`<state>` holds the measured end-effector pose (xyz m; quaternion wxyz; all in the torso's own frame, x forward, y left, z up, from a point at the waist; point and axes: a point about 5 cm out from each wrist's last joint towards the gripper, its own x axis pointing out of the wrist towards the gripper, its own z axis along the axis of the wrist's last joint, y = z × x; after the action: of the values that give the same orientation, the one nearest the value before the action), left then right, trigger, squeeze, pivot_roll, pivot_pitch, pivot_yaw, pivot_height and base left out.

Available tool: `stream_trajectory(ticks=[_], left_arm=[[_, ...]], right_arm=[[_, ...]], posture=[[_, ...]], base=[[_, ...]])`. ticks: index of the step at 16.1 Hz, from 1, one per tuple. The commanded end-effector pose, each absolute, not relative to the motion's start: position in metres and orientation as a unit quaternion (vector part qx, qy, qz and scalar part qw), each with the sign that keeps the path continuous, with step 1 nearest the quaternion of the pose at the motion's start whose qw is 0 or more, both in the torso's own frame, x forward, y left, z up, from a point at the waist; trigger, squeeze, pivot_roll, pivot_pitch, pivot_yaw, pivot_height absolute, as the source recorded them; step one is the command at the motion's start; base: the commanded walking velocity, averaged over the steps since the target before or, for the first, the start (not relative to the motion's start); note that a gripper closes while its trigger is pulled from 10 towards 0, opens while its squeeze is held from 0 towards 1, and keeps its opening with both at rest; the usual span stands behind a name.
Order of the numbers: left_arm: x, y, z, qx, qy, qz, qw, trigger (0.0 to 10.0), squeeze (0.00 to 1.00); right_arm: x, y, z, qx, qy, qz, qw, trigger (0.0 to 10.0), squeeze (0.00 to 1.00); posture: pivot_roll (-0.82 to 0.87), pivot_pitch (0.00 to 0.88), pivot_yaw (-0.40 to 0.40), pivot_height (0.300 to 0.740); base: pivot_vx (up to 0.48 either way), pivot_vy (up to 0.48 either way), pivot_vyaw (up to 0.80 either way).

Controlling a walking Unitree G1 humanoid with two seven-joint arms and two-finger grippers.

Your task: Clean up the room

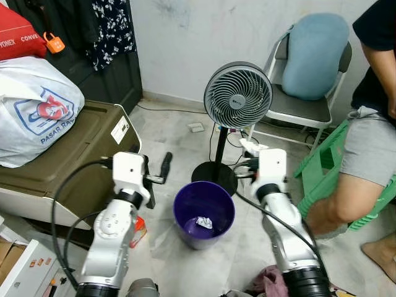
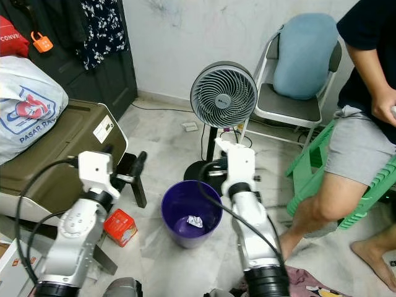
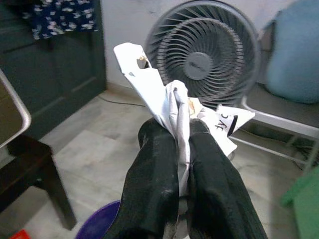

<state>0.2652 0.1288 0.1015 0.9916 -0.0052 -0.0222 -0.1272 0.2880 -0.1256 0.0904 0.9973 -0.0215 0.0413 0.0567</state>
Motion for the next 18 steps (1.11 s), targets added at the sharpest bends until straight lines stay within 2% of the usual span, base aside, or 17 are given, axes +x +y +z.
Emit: stream_trajectory(ticks=[1,4,11,18], left_arm=[[0.2659,0.1294,0.1018,-0.004,-0.026,-0.131,0.991,10.0,0.00],[0.2684,0.1301,0.1011,-0.003,-0.030,-0.132,0.991,10.0,0.00],[0.2631,0.1285,0.1000,-0.006,-0.033,-0.134,0.990,10.0,0.00],[0.2617,0.1311,0.0993,-0.001,-0.032,-0.135,0.990,10.0,0.00]], right_arm=[[0.2934,-0.1240,0.0977,-0.023,0.032,0.058,0.998,10.0,0.00],[0.2952,-0.1227,0.0980,-0.023,0.036,0.058,0.997,10.0,0.00],[0.2944,-0.1214,0.0951,-0.021,0.048,0.061,0.997,10.0,0.00],[0.2936,-0.1175,0.0949,-0.018,0.049,0.071,0.996,10.0,0.00]], posture=[[0.07,0.000,-0.036,0.740],[0.07,0.000,-0.039,0.740],[0.08,0.000,-0.050,0.740],[0.09,0.000,-0.053,0.740]], base=[[0.000,0.000,0.77],[0.000,0.000,0.77],[0.000,0.000,0.00],[0.311,0.000,0.00]])
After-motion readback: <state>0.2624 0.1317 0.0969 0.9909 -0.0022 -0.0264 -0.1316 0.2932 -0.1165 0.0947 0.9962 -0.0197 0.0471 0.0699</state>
